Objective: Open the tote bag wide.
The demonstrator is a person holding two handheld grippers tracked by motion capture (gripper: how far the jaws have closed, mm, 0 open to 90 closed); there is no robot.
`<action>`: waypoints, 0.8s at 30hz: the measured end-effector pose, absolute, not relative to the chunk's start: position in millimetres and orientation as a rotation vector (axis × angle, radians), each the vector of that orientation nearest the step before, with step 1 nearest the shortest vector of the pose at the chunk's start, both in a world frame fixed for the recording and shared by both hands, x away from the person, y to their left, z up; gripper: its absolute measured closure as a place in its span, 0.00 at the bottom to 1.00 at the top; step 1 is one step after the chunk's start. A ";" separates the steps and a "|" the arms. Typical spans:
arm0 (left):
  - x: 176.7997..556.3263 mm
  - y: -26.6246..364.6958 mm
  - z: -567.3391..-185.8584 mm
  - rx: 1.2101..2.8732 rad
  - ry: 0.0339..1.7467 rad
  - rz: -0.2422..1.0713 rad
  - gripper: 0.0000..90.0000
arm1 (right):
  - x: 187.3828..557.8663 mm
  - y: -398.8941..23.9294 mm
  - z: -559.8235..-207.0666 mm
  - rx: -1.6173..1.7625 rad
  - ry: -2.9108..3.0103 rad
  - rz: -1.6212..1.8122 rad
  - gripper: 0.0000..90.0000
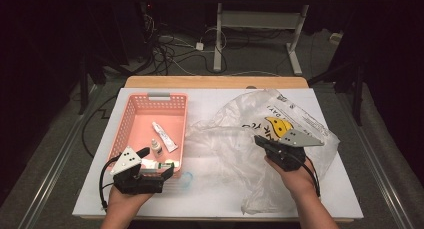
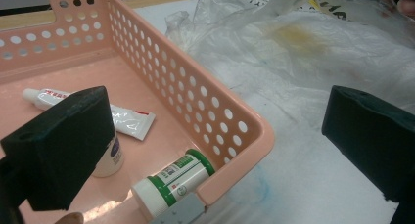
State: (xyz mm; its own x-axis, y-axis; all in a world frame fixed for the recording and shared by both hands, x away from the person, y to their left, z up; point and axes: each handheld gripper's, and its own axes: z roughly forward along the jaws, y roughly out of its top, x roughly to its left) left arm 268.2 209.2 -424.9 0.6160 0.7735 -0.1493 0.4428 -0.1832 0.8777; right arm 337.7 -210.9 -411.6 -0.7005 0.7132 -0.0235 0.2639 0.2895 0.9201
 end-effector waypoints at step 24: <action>274.1 214.1 -419.1 1.781 1.028 0.417 0.00 | 332.9 -216.7 -404.4 0.838 2.046 1.500 1.00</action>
State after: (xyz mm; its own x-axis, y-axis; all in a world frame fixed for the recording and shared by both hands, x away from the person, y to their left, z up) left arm 274.1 214.1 -419.1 0.5794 0.7972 -0.1698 0.4536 -0.1423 0.8798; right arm 332.9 -216.7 -404.4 -0.7055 0.7086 -0.0136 0.2001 0.2176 0.9553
